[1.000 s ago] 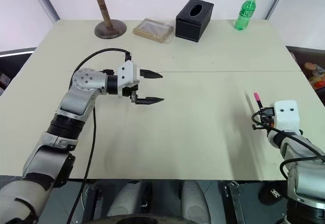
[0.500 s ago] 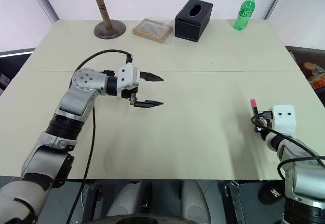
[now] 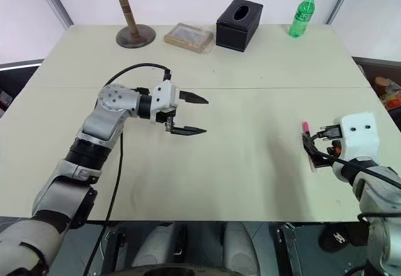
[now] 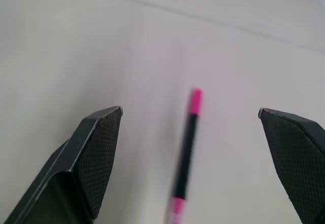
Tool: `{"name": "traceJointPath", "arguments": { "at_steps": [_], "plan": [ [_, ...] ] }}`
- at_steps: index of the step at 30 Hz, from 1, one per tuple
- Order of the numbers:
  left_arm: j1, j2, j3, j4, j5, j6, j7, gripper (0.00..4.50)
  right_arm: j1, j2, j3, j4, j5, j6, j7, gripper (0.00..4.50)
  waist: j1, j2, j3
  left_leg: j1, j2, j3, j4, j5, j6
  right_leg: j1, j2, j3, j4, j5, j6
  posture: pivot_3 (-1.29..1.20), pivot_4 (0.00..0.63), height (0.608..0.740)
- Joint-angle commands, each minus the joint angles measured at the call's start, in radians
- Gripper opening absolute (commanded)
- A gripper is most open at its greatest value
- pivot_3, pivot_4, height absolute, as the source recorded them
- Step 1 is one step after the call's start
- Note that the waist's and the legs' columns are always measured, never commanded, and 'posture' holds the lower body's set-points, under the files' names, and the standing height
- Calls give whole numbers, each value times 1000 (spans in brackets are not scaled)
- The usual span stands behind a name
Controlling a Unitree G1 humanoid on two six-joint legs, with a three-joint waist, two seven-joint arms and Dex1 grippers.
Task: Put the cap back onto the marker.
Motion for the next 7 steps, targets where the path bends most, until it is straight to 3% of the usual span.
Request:
{"name": "traceJointPath", "arguments": {
  "at_steps": [1,7],
  "plan": [
    [-37,-18,-9,26,5,-42,-12,3988,-8,-54,-73,-74,199,64,-36,4393,0,0,0,0,0,0,0,0,0,0,0,0,0,0,0,0,150,740],
    [-65,-48,-23,91,14,-90,-39,3988,169,-221,-171,-74,636,-22,-270,4393,3,-1,0,0,0,-1,0,0,1,2,-1,-1,-2,0,0,0,150,740]
  ]
}}
